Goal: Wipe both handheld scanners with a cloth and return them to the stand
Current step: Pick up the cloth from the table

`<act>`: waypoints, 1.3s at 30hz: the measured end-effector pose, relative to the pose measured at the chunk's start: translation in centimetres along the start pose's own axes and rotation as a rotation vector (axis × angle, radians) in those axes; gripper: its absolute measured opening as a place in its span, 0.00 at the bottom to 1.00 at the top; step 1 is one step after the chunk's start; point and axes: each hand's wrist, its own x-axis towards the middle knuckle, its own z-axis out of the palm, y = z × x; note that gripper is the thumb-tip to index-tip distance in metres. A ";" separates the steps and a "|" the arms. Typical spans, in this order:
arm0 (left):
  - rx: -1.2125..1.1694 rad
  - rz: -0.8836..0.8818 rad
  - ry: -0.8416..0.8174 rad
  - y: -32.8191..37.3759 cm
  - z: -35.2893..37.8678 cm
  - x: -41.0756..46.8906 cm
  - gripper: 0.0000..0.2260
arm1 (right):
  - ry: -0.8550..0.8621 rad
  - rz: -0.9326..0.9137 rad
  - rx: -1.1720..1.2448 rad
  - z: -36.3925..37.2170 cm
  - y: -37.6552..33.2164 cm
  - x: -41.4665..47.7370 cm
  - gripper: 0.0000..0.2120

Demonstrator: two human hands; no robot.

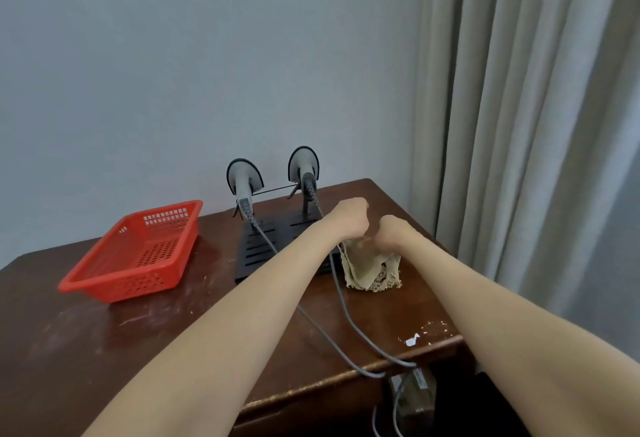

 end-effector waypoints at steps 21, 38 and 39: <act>-0.663 -0.043 0.457 -1.1 -9.5 0.6 0.32 | -0.076 -0.191 1.501 -8.3 -4.9 0.6 0.12; -1.222 -0.424 0.704 -18.6 -14.9 -7.1 0.03 | -0.283 -0.357 1.405 0.4 -27.0 -1.4 0.03; -1.204 -0.440 0.745 -20.0 -15.2 -7.5 0.05 | -0.259 -0.367 1.331 1.4 -27.9 -1.4 0.04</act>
